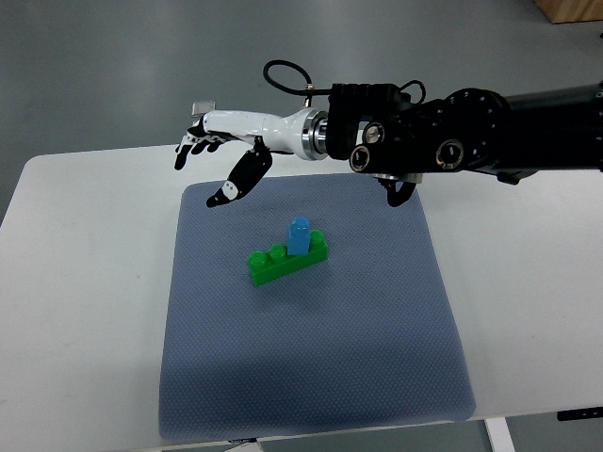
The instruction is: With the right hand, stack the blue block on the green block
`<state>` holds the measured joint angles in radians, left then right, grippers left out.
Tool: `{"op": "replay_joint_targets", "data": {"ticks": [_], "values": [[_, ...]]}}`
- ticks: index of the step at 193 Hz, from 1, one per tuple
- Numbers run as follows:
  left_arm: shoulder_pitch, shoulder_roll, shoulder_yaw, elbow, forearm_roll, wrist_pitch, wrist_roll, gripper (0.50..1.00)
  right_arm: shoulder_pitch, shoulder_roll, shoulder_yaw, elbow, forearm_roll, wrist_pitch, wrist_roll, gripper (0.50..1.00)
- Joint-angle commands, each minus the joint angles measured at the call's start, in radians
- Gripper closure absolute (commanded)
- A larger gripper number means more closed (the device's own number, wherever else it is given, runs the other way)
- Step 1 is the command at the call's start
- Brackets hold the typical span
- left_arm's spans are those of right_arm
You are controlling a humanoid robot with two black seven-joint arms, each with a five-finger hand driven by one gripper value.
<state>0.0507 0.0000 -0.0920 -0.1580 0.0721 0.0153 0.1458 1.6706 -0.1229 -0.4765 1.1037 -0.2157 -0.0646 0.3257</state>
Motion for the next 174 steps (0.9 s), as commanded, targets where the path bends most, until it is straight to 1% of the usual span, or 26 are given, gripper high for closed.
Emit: {"op": "replay_joint_targets", "data": {"ticks": [1,10,27,34,44,45,49,55,65,66,80,91,110,125,133,146,156,170,171,174], "values": [[0.0,0.0,0.0,0.0,0.0,0.0,0.0,0.5,-0.083,-0.087,0.153,-0.01,0.099,0.02,-0.004,0.638],[0.0,0.0,0.0,0.0,0.0,0.0,0.0,0.5,-0.134,-0.107,0.229,-0.021,0.148,0.019,-0.005,0.638],[0.0,0.0,0.0,0.0,0.0,0.0,0.0,0.5,-0.268,-0.135,0.403,-0.073,0.236,0.02,-0.005,0.607],[0.0,0.0,0.0,0.0,0.0,0.0,0.0,0.5,-0.311,-0.142,0.464,-0.093,0.249,0.023,-0.007,0.605],[0.0,0.0,0.0,0.0,0.0,0.0,0.0,0.5,-0.312,-0.143,0.464,-0.093,0.249,0.023,-0.007,0.605],[0.0,0.0,0.0,0.0,0.0,0.0,0.0,0.5,-0.394,-0.144,0.563,-0.123,0.257,0.031,-0.007,0.603],[0.0,0.0,0.0,0.0,0.0,0.0,0.0,0.5,-0.426,-0.146,0.605,-0.131,0.257,0.035,-0.007,0.603],[0.0,0.0,0.0,0.0,0.0,0.0,0.0,0.5,-0.471,-0.144,0.665,-0.143,0.257,0.042,-0.007,0.603],[0.0,0.0,0.0,0.0,0.0,0.0,0.0,0.5,-0.471,-0.144,0.665,-0.143,0.257,0.042,-0.007,0.603],[0.0,0.0,0.0,0.0,0.0,0.0,0.0,0.5,-0.535,-0.141,0.758,-0.162,0.257,0.06,-0.007,0.591],[0.0,0.0,0.0,0.0,0.0,0.0,0.0,0.5,-0.611,-0.135,0.861,-0.191,0.259,0.083,-0.007,0.587],[0.0,0.0,0.0,0.0,0.0,0.0,0.0,0.5,-0.686,-0.109,0.952,-0.228,0.259,0.095,-0.005,0.587],[0.0,0.0,0.0,0.0,0.0,0.0,0.0,0.5,-0.77,-0.034,1.085,-0.292,0.257,0.103,-0.004,0.587],[0.0,0.0,0.0,0.0,0.0,0.0,0.0,0.5,-0.822,0.003,1.151,-0.332,0.256,0.114,-0.005,0.587],[0.0,0.0,0.0,0.0,0.0,0.0,0.0,0.5,-0.835,0.008,1.161,-0.343,0.252,0.132,-0.007,0.587],[0.0,0.0,0.0,0.0,0.0,0.0,0.0,0.5,-0.856,0.008,1.162,-0.369,0.251,0.192,-0.007,0.587],[0.0,0.0,0.0,0.0,0.0,0.0,0.0,0.5,-0.867,0.009,1.167,-0.39,0.251,0.224,-0.007,0.587],[0.0,0.0,0.0,0.0,0.0,0.0,0.0,0.5,-0.868,0.011,1.167,-0.398,0.252,0.232,-0.007,0.587],[0.0,0.0,0.0,0.0,0.0,0.0,0.0,0.5,-0.87,0.012,1.168,-0.418,0.257,0.241,-0.005,0.587],[0.0,0.0,0.0,0.0,0.0,0.0,0.0,0.5,-0.87,0.014,1.168,-0.421,0.256,0.243,-0.005,0.587]]}}
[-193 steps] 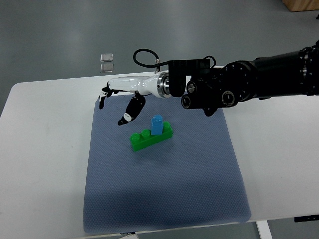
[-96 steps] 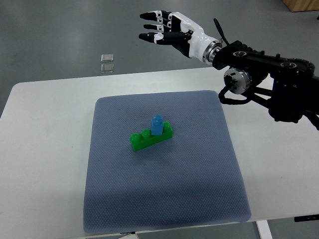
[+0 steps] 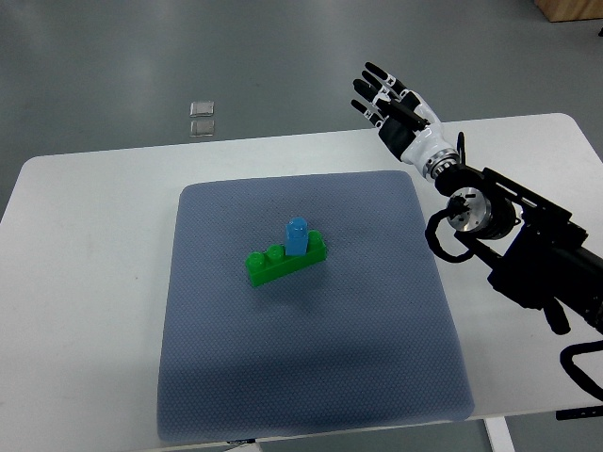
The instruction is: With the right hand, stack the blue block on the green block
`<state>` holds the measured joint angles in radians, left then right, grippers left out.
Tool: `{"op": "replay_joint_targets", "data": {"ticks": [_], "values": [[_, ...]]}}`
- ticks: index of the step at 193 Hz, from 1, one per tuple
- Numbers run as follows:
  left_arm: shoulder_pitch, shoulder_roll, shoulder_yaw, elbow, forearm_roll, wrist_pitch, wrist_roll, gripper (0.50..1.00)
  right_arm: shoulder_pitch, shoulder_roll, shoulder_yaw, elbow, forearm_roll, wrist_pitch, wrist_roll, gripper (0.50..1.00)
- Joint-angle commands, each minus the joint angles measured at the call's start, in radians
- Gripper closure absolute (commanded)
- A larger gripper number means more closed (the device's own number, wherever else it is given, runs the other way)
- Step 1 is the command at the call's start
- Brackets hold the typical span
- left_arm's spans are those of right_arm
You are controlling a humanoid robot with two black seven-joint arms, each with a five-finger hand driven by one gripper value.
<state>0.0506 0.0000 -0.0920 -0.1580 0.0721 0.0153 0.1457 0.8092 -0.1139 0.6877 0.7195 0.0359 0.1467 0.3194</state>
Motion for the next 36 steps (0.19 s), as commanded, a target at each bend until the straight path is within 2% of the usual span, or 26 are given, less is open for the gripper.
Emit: {"op": "replay_joint_targets", "data": {"ticks": [1,36], "values": [[0.0,0.0,0.0,0.0,0.0,0.0,0.0,0.5,-0.008,0.005,0.004,-0.04,0.006,0.033,0.001,0.587],[0.0,0.0,0.0,0.0,0.0,0.0,0.0,0.5,-0.015,0.014,0.003,-0.054,0.002,0.036,0.003,0.587]]}}
